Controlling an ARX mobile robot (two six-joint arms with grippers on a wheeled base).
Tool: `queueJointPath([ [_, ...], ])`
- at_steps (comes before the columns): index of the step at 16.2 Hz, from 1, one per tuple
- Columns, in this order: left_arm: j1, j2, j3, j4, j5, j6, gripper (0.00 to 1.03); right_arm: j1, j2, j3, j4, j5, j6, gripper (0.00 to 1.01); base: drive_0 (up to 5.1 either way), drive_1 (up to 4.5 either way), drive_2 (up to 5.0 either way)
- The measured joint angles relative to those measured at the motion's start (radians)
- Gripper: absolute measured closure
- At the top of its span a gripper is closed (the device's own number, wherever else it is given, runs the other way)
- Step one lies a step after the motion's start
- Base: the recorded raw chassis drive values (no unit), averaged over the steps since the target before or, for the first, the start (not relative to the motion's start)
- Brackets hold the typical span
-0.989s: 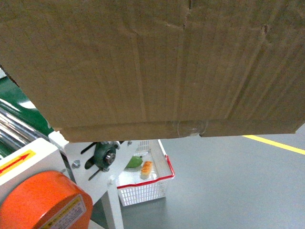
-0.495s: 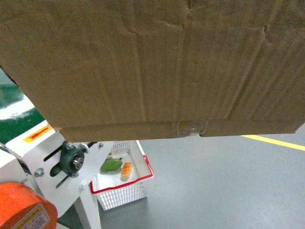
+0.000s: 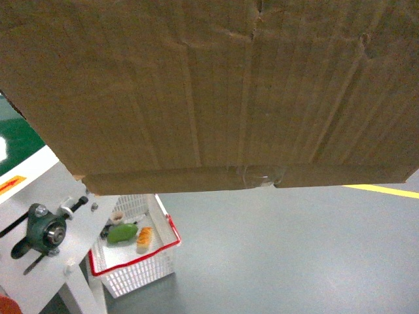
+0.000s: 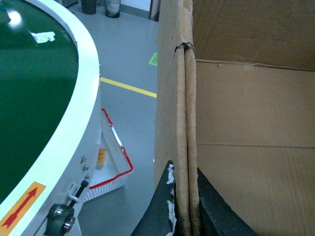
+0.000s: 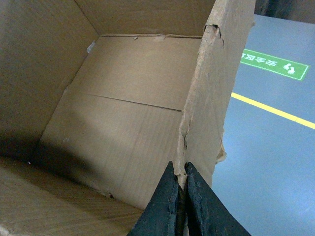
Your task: Sort boxes to right shelf from conveyor
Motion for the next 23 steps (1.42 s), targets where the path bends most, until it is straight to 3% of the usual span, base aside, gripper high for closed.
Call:
queueJointPath([
  [23,0.000,0.000,0.000,0.000,0.000,0.000,1.00,0.000,0.000,0.000,0.000,0.000,0.000,0.99,-1.3,-1.28,-1.3],
])
